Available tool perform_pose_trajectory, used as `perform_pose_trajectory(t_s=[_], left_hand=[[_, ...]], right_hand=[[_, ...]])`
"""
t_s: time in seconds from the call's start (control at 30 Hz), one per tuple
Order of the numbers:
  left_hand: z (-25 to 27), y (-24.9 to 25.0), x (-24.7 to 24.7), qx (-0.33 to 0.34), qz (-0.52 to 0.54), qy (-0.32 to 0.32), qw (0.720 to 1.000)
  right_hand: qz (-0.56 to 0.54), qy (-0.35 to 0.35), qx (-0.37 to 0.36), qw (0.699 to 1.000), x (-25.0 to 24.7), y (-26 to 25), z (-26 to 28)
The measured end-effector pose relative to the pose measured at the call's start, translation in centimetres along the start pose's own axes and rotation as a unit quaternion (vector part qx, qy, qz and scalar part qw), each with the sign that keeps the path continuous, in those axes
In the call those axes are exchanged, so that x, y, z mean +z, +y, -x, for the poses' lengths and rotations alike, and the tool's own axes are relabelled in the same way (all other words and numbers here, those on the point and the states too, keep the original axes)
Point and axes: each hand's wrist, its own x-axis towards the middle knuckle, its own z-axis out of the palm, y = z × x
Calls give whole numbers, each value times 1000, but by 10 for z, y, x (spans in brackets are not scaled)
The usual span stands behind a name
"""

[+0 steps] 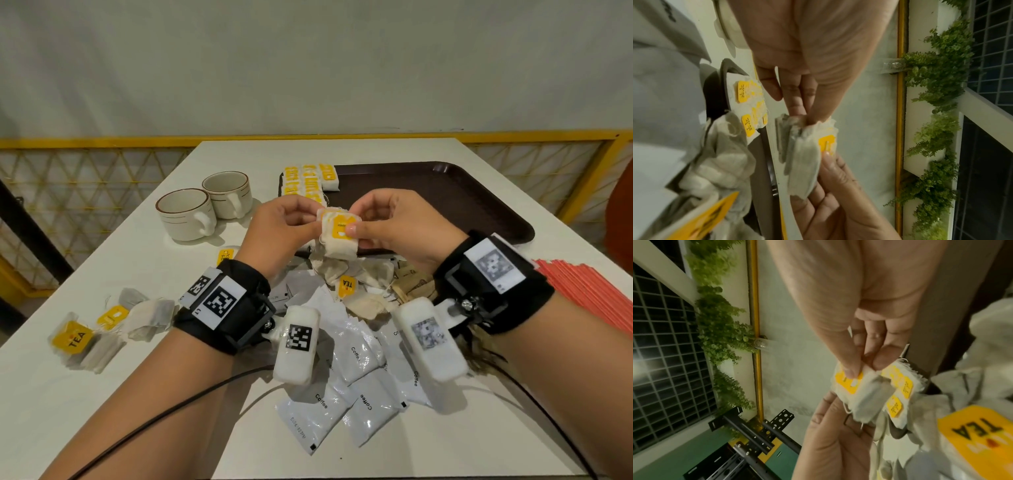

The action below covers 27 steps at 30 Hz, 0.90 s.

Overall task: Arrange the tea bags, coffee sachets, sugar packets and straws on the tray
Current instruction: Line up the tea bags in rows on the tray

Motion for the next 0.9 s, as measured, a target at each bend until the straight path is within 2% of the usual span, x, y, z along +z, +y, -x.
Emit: perform_pose_trajectory(t_s=[0.27,0.4,0.47,0.53,0.6,0.7,0.8,0.9], left_hand=[[1,3,1,-2,17,1,1000],[3,5,2,-19,9,-45,999],[2,4,0,-22,-10,-32,999],[0,4,-4,-20,-20,14,999],[-3,3,-8,-18,-14,60,998],[-5,1,-11,-17,-11,88,996],[-4,3,-10,-16,-7,81,997],[-2,4,-7,-12,-2,70,997]], right_hand=[[29,27,-4,999,5,-1,1],[5,22,7,1000,1,-1,1],[26,5,12,1000,-4,-1,4],[102,-37,14,994,-11,-4,11],[200,-112,16,973,-17,-7,20],[366,-205,20,907,-18,-11,32],[453,-243,4,858,-15,-9,37],[480,-241,-7,844,-12,-6,37]])
